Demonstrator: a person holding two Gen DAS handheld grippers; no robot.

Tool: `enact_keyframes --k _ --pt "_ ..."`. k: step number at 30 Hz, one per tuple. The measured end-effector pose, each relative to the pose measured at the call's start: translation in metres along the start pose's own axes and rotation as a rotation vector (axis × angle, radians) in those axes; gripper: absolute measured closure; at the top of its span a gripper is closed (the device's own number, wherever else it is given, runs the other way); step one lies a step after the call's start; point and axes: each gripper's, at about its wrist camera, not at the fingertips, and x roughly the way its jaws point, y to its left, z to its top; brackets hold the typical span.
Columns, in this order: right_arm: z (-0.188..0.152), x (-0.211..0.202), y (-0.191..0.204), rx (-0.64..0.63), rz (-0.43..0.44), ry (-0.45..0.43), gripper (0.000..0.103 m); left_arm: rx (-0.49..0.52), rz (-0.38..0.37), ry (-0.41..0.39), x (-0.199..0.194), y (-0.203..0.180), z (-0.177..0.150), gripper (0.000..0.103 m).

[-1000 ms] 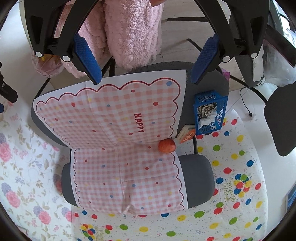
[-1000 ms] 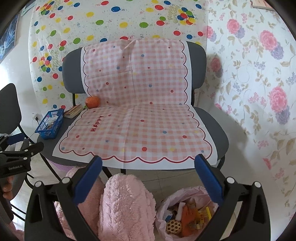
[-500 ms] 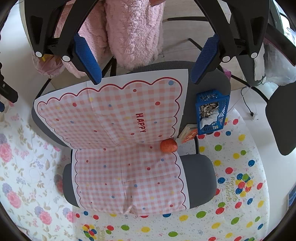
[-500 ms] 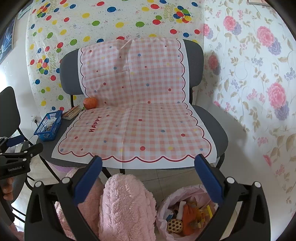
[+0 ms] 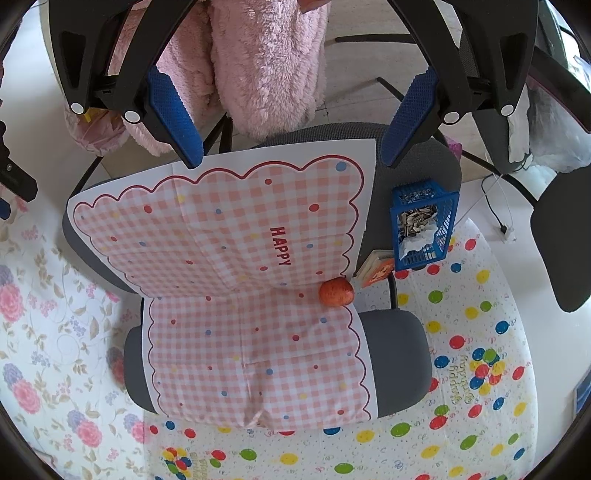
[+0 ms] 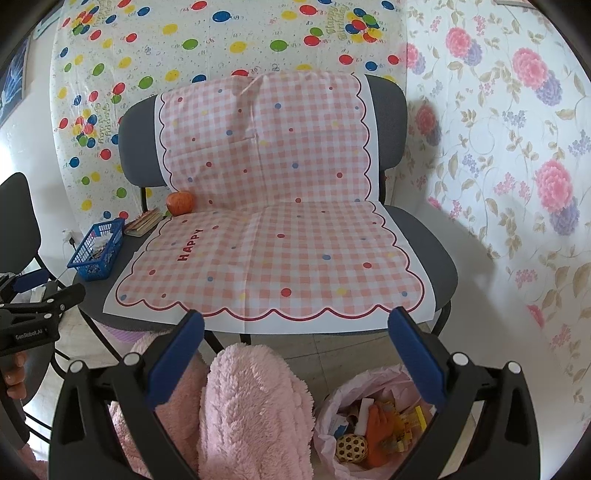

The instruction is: Collect trash

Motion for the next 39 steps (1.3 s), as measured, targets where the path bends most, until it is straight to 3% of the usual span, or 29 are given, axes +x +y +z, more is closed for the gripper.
enact_keyframes --k 27,33,39 --pt "-0.003 0.003 -0.005 0.017 0.0 0.005 0.005 -0.005 -0.004 -0.003 0.002 -0.005 -0.002 0.007" --pt "0.0 0.015 -0.007 0.025 0.006 0.025 0.005 0.003 -0.022 0.002 0.017 -0.006 0.004 0.007" --pt "0.01 0.045 -0.019 0.033 -0.009 0.043 0.005 0.021 -0.011 0.049 0.056 -0.008 0.014 0.007"
